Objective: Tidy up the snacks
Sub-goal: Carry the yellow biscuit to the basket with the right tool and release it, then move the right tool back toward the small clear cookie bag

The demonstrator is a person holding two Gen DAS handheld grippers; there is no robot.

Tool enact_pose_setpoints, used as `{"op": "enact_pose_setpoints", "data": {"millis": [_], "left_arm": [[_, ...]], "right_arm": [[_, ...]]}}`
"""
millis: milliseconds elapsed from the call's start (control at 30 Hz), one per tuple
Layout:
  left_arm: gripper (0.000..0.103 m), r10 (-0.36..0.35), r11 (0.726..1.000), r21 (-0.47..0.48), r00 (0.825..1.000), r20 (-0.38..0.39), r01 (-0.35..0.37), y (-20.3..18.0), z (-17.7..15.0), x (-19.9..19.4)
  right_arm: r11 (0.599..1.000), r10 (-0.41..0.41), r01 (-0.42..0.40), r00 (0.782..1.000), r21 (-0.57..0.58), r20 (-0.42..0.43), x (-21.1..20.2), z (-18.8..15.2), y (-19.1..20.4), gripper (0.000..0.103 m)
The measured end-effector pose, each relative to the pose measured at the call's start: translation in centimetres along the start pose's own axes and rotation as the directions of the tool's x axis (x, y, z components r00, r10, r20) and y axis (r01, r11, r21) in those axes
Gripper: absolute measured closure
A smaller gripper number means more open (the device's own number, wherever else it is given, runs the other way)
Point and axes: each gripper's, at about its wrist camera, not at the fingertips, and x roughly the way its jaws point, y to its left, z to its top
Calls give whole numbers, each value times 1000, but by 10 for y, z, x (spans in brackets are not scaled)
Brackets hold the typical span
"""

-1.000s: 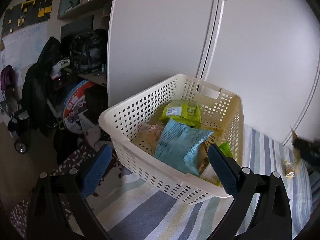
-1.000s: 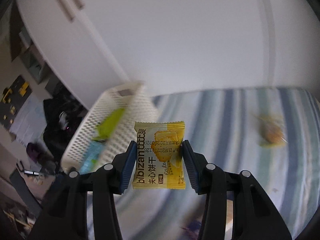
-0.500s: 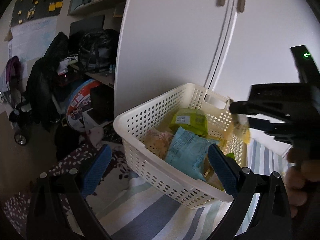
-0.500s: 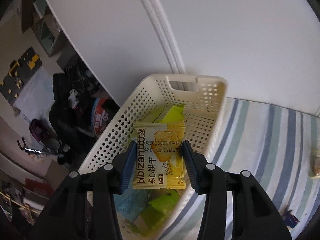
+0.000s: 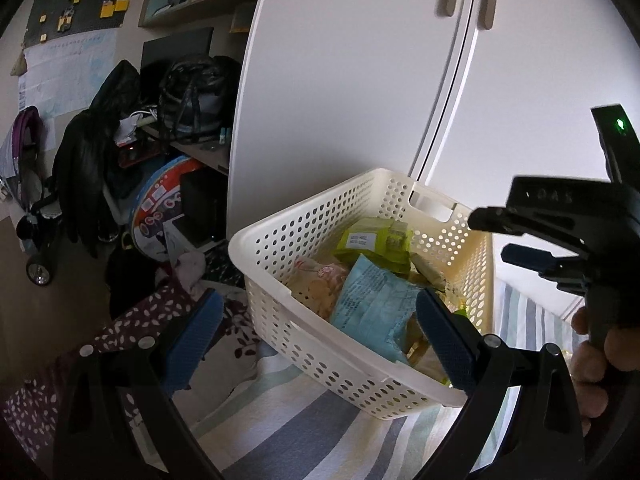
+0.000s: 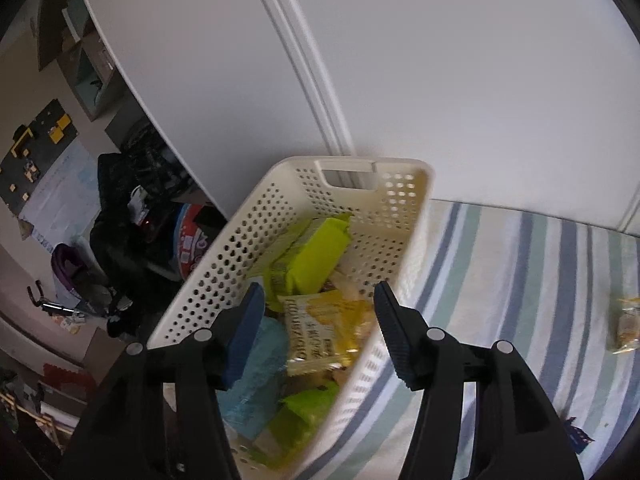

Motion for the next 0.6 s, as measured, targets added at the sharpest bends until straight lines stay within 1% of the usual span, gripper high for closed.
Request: {"op": "enact_pose_setpoints", "data": {"millis": [133,267,367,500,600], "left_arm": [[5,-4,1000,20,1000,26,4,-5,-1,-5],[5,-18,999,52,998,53,15,-14,-3,-13],[5,-40,996,76,997,69,34,-21,-4,-18],[5,-41,992,120,995,92,30,-30,-6,-24],[5,-49,991,130,994,95,36,-34,-7,-25]], "right_arm": [[999,-30,30,1000,19,4,-4,-6,-16,46],[995,-86,86,996,41,5,-9,-13,-40,46],[989,-142,141,990,51,11,-16,-17,-61,46],[977,-192,190,981,96,10,-26,-21,-94,46],[967,-230,227,973,113,12,-36,-29,-115,46]]}}
